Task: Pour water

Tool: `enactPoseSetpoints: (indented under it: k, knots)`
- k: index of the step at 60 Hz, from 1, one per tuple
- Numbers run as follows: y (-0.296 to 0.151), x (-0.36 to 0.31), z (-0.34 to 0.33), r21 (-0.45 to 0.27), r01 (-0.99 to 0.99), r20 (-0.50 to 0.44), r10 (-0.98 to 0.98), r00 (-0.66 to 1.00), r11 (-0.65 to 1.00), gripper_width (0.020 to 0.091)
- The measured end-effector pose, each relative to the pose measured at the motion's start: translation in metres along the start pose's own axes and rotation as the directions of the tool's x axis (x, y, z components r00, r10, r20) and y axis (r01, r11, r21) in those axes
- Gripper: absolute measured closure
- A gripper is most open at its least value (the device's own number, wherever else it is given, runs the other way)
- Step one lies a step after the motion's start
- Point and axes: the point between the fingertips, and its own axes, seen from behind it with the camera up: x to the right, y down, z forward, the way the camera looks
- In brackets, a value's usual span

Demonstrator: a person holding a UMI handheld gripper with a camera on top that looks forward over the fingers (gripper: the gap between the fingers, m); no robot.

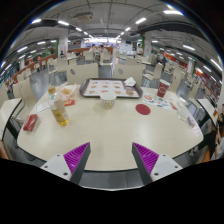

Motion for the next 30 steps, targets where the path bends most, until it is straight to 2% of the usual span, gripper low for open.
enactPoseSetpoints:
  k: [8,16,23,30]
  knots:
    - [-0.012,-0.099,0.008,0.063,0.009,0.104,-0.016,0.994,0.998,0.0251]
    - [-0.045,-0.178,0.032,0.146,0.01,0.191,-0.038,0.981,0.989,0.0258]
    - [-0.081,-0.216,0.065,0.218,-0.003,0.202,-0.042,0.978,0.976,0.0257]
    - [-0.107,-0.224,0.102,0.258,-0.049,0.161,0.007,0.987,0.965,0.0259]
